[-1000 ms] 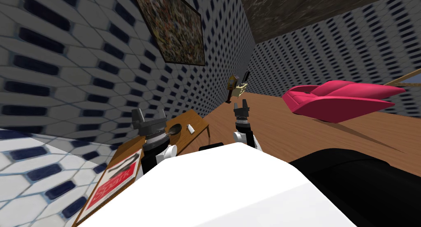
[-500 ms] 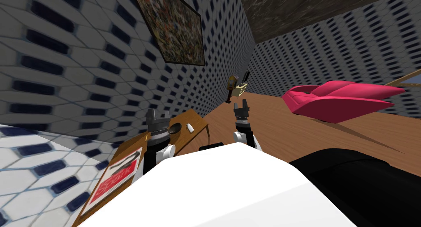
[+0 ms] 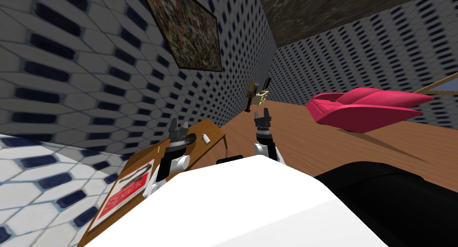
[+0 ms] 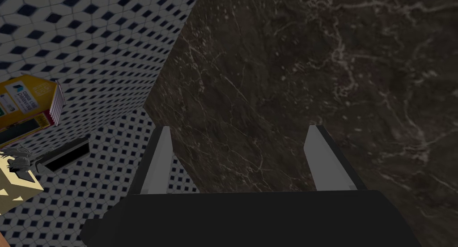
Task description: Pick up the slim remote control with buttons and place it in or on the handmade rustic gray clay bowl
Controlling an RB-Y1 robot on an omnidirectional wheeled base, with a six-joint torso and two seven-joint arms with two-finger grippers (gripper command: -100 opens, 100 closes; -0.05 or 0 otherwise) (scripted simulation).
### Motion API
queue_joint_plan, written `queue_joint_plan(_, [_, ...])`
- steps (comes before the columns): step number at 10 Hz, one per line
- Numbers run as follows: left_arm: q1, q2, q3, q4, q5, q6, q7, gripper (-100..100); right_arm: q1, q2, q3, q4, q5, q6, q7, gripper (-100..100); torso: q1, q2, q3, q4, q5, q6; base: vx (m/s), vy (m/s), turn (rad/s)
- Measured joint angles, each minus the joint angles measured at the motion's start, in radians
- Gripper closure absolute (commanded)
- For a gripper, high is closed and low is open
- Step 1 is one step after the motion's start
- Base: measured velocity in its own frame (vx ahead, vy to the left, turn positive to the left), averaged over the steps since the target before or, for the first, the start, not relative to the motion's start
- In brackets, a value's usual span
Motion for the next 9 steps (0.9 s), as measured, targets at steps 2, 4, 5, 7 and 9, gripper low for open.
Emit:
queue_joint_plan(2, [-0.017, 0.04, 0.01, 0.037, 0.038, 0.041, -0.022, -100, 0.0, 0.0, 0.0, 0.0, 0.0, 0.0, 0.0, 0, 0.001, 0.0, 0.0, 0.0, 0.0, 0.0, -0.027, -0.019, -0.02])
queue_joint_plan(4, [-0.051, 0.093, 0.015, 0.099, 0.09, 0.086, -0.063, -100, 0.0, 0.0, 0.0, 0.0, 0.0, 0.0, 0.0, 0, 0.0, 0.0, 0.0, 0.0, 0.0, 0.0, -0.034, -0.029, -0.04])
queue_joint_plan(5, [-0.066, 0.109, 0.015, 0.131, 0.107, 0.108, -0.079, -100, 0.0, 0.0, 0.0, 0.0, 0.0, 0.0, 0.0, 0, 0.0, 0.0, 0.0, 0.0, 0.0, 0.0, -0.024, -0.018, -0.049])
queue_joint_plan(7, [-0.076, 0.144, 0.016, 0.172, 0.148, 0.152, -0.11, -100, 0.0, 0.0, 0.0, 0.0, 0.0, 0.0, 0.0, 0, 0.001, -0.001, 0.0, 0.0, 0.0, 0.0, -0.019, -0.016, -0.045])
queue_joint_plan(9, [-0.101, 0.181, 0.019, 0.216, 0.191, 0.203, -0.14, -100, 0.0, 0.0, 0.0, 0.0, 0.0, 0.0, 0.0, 0, 0.001, -0.001, -0.001, 0.0, 0.0, 0.0, -0.019, -0.015, -0.056])
